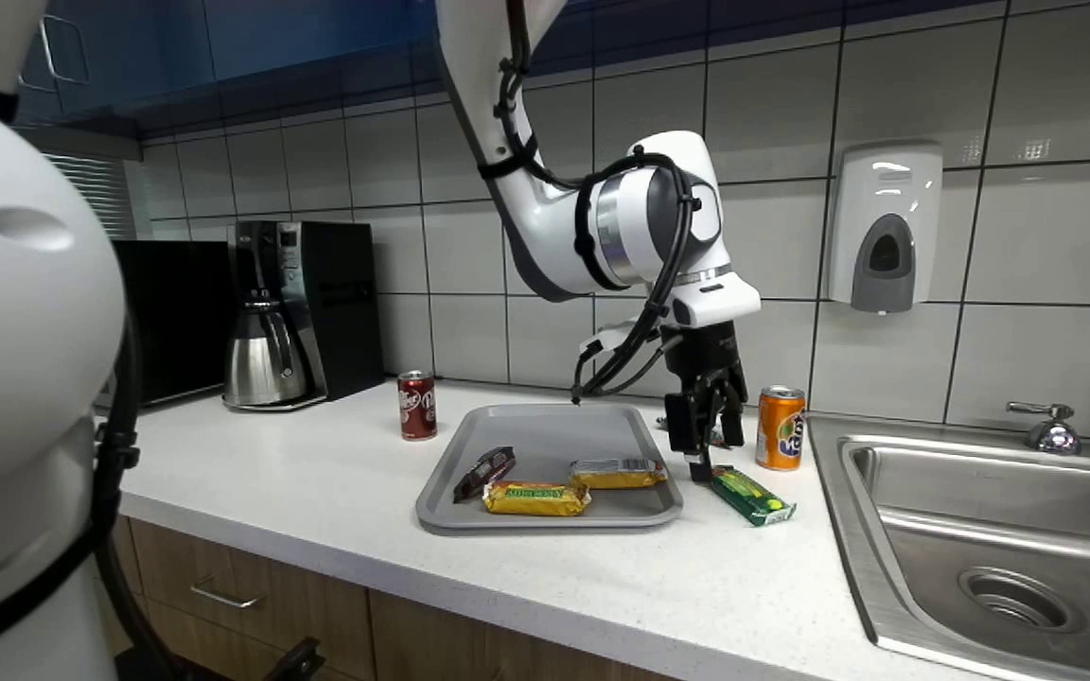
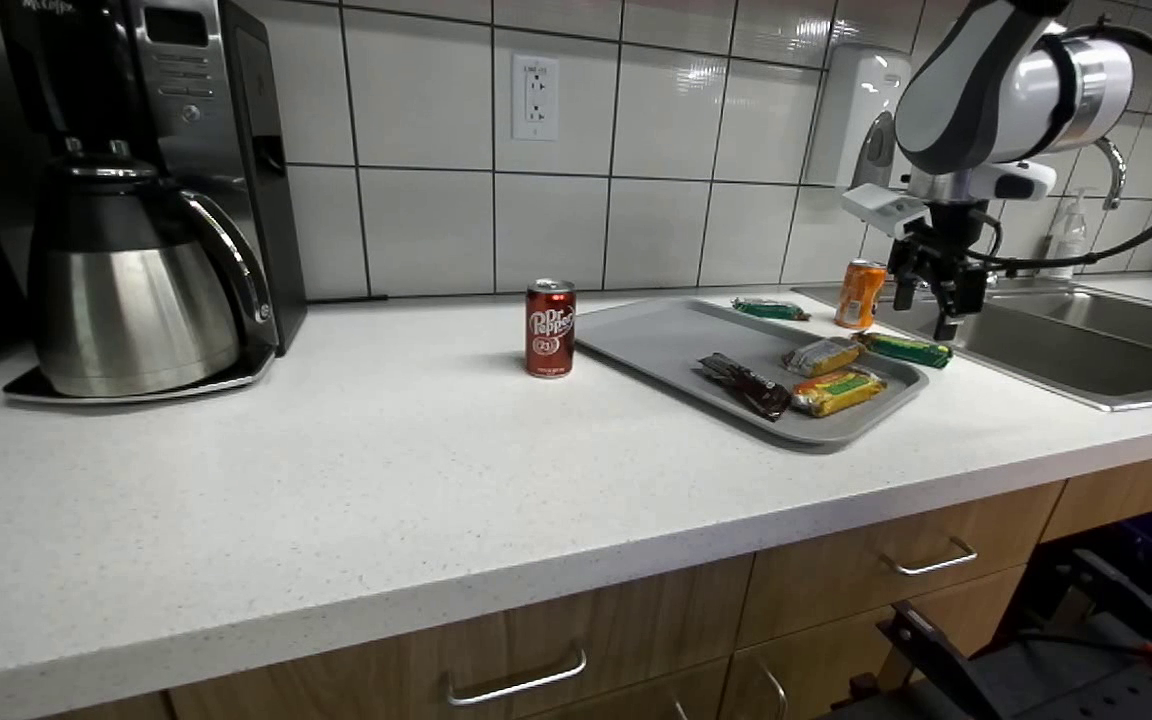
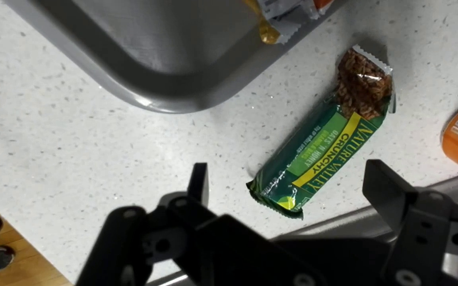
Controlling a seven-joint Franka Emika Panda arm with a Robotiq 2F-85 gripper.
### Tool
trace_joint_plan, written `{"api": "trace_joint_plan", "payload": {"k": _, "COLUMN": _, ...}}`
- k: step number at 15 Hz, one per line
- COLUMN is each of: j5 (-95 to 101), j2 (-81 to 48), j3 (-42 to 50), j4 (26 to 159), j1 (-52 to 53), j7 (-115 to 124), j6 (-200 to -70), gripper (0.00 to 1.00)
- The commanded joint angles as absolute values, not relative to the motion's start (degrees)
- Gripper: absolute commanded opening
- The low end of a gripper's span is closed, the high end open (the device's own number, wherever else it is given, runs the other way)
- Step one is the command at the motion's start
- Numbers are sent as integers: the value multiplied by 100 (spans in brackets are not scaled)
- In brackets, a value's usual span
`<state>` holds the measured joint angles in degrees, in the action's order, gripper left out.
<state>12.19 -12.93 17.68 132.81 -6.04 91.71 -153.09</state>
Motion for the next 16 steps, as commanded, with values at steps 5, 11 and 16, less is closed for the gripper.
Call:
{"api": "trace_joint_plan", "payload": {"k": 5, "j5": 375, "j2": -1841, "j3": 1776, "j4": 12641, "j1": -742, "j7": 9069, "j6": -15233, "gripper": 100}}
{"api": "trace_joint_plan", "payload": {"k": 11, "j5": 16, "j2": -2131, "j3": 1879, "j4": 12338, "j1": -868, "j7": 9039, "j6": -15179, "gripper": 100}}
{"api": "trace_joint_plan", "payload": {"k": 16, "j5": -189, "j2": -2330, "j3": 1925, "j4": 12187, "j1": -903, "j7": 9092, "j6": -15185, "gripper": 100}}
